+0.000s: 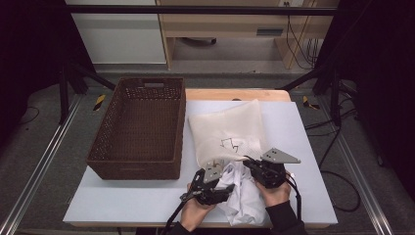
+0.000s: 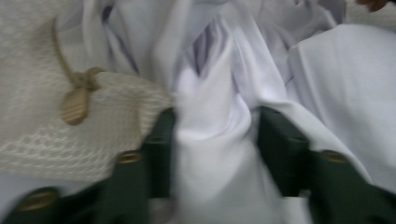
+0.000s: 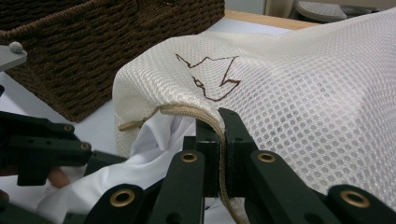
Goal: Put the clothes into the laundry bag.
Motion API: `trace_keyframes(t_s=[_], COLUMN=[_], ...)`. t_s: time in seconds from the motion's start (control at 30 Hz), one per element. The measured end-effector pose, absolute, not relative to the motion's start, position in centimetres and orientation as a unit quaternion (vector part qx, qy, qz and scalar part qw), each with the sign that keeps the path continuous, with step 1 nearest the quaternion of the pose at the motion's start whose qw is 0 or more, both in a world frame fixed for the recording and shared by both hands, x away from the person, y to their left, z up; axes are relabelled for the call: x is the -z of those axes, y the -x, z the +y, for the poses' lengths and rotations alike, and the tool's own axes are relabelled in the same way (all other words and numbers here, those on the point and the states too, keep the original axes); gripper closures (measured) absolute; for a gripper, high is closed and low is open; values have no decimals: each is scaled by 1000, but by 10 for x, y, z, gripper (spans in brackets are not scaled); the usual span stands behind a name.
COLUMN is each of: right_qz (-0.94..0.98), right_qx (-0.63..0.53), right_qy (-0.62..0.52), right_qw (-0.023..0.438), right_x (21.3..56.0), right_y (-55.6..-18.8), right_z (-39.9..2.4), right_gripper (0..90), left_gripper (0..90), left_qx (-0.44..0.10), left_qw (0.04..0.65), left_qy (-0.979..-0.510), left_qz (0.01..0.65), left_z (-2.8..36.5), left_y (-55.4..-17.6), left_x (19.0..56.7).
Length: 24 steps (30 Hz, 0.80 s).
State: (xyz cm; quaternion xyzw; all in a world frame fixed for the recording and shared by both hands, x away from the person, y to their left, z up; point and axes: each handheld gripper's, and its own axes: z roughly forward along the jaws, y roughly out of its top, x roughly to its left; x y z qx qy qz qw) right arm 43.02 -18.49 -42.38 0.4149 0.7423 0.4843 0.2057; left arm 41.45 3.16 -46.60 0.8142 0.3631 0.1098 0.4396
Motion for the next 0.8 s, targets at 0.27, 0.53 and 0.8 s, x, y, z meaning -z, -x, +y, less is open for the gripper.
trace_keyframes(t_s=[0.27, 0.53, 0.8], right_qz=[740, 731, 739], right_qx=[-495, -509, -484], right_qy=[-406, -400, -420], right_qw=[207, 215, 210], right_x=[419, 413, 426], right_y=[-427, -423, -430], right_z=[-182, -186, -190], right_gripper=[874, 874, 873], left_gripper=[799, 785, 674], left_qx=[-134, -160, -158], left_qw=[476, 455, 451], left_qy=[-808, -812, -807], left_qz=[321, 329, 346], left_z=[24, -10, -5], left_y=[-405, -443, -462], left_x=[418, 428, 449])
